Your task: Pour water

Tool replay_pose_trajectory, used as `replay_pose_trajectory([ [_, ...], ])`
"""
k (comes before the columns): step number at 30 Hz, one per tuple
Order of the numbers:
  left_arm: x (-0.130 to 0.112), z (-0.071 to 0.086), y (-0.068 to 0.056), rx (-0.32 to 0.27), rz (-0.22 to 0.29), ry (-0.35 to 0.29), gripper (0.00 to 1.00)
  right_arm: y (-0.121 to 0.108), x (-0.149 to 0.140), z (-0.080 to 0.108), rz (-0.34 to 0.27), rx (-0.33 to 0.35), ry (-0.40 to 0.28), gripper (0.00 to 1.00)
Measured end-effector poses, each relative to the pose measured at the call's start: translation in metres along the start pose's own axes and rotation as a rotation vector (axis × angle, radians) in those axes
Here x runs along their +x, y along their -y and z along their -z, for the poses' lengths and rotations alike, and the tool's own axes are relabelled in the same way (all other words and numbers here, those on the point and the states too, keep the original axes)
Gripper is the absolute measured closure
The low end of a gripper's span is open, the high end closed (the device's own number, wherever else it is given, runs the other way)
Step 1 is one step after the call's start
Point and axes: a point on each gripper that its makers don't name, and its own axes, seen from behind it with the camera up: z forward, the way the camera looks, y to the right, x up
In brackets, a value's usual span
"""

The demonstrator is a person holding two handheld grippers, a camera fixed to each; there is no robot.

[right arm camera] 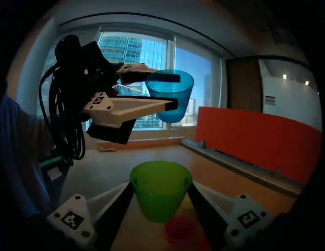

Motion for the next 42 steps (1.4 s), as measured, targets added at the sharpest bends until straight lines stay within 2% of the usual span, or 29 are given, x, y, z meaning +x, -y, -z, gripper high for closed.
replay_pose_trajectory([
  [14, 0.007, -0.008, 0.003, 0.004, -0.121, 0.006, 0.14, -0.001, 0.002, -0.005, -0.002, 0.004, -0.009, 0.1],
  [23, 0.01, -0.012, 0.004, 0.007, -0.179, 0.009, 0.14, -0.004, 0.004, -0.006, -0.008, 0.003, -0.016, 0.1],
  [42, 0.014, -0.013, 0.006, 0.016, -0.242, 0.012, 0.14, -0.007, 0.005, -0.002, -0.003, 0.001, -0.02, 0.1],
])
